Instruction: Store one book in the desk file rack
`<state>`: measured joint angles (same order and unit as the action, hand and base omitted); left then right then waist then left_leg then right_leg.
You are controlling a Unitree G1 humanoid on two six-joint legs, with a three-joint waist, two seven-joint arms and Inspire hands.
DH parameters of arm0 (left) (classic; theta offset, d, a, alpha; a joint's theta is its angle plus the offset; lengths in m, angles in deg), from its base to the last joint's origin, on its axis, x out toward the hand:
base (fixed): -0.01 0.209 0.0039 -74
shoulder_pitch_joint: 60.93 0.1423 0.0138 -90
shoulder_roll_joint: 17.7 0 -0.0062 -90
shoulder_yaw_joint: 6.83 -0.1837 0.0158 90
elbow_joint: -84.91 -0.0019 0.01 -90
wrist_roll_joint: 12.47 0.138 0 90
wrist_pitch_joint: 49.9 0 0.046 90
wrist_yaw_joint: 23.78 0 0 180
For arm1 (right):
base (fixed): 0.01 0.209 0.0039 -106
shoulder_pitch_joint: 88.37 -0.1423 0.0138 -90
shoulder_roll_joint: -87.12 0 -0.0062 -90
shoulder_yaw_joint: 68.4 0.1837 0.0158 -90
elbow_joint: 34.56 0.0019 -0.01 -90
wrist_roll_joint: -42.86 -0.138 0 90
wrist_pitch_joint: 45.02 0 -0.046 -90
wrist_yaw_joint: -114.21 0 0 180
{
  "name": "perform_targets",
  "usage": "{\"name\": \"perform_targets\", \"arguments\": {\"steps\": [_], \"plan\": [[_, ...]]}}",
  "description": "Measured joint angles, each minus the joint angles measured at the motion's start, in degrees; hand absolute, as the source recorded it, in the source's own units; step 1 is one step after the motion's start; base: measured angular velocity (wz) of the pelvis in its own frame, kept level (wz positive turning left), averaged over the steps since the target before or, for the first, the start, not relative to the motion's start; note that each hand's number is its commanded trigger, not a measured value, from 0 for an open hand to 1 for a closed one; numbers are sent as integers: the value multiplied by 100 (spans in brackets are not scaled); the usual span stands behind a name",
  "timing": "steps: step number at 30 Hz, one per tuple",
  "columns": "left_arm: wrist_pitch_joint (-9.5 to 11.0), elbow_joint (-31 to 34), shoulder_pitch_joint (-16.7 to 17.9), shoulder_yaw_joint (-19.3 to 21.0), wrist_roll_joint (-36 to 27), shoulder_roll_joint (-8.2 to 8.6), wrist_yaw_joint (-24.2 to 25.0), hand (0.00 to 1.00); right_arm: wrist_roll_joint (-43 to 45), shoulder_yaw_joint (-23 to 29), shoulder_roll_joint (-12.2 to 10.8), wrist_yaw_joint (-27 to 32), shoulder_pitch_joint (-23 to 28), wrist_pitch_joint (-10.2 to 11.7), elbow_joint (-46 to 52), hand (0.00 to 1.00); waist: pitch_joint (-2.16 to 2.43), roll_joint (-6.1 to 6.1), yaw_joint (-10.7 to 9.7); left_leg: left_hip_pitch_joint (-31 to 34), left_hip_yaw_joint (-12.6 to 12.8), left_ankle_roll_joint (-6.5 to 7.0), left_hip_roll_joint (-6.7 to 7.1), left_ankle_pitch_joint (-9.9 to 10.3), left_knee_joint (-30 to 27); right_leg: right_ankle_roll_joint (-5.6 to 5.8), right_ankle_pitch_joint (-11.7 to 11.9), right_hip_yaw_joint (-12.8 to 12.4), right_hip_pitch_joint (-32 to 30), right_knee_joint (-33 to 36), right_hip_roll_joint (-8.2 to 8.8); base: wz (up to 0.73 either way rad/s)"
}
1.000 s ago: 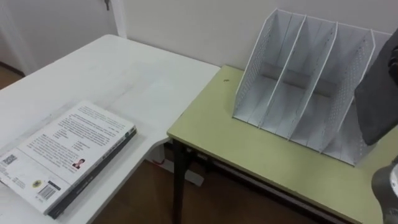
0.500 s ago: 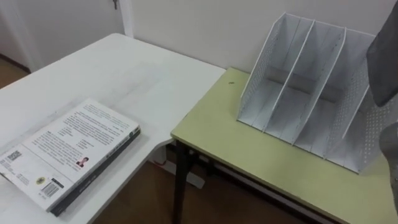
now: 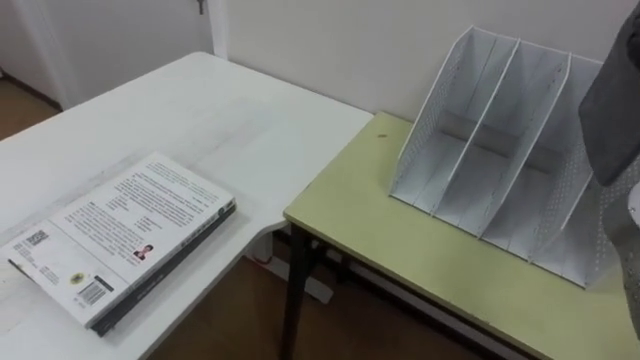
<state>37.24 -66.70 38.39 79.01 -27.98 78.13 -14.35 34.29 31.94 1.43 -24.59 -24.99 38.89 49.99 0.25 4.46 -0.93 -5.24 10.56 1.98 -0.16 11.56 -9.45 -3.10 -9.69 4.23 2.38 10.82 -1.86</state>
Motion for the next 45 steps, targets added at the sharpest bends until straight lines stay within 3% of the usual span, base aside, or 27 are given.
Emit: {"name": "perform_targets", "arguments": {"steps": [2,7,14,22,26,33,34,35,36,45], "plan": [[-102,76,2,44,74,-3,-2,0,-1,0,15,-10,-156,-140,-262,100,1,-1,-2,21,0,0,0,0,0,0,0,71,-16,-6,18,0],[-246,215,6,116,276,-5,-2,0,-5,-2,49,-80,-377,-239,-780,100,2,1,7,58,-5,0,-1,0,-5,1,0,84,-34,-2,56,1],[-413,422,29,129,278,-15,27,0,-64,-6,412,-127,-633,-405,-1524,100,3,1,126,119,-165,0,5,-2,-20,4,0,163,-40,1,68,5],[-425,420,30,145,275,-19,40,0,-62,-27,443,-338,-699,-407,-1815,100,3,26,153,116,-214,-11,7,-10,-25,2,0,224,-25,-1,74,2],[-442,421,43,307,277,-60,145,0,-67,-26,527,-528,-714,-417,-2289,100,-4,139,201,113,-224,-13,8,-11,-33,0,-3,238,-35,-9,77,0],[-489,433,47,427,285,-109,249,0,-111,-26,693,-588,-966,-573,-2750,100,3,176,259,167,-290,-10,48,-13,-44,9,-8,326,-36,-23,73,5],[-512,436,53,466,286,-116,252,0,-115,-24,698,-643,-1104,-600,-2874,79,4,174,246,178,-296,-10,47,-13,-44,8,-8,378,-31,-22,76,0],[-535,438,64,511,286,-124,252,0,-115,-23,707,-714,-1238,-610,-3002,5,5,173,240,186,-297,-10,45,-13,-47,8,-8,399,-36,-22,77,0],[-543,443,68,518,286,-133,252,0,-115,-24,714,-739,-1285,-620,-3044,0,6,171,235,191,-300,-10,45,-13,-51,8,-8,412,-36,-22,78,3],[-571,600,208,532,278,-342,212,0,-287,-42,946,-987,-1397,-709,-3224,0,30,138,230,223,-321,-10,34,-12,-110,-3,0,542,-35,-2,87,1]]}}
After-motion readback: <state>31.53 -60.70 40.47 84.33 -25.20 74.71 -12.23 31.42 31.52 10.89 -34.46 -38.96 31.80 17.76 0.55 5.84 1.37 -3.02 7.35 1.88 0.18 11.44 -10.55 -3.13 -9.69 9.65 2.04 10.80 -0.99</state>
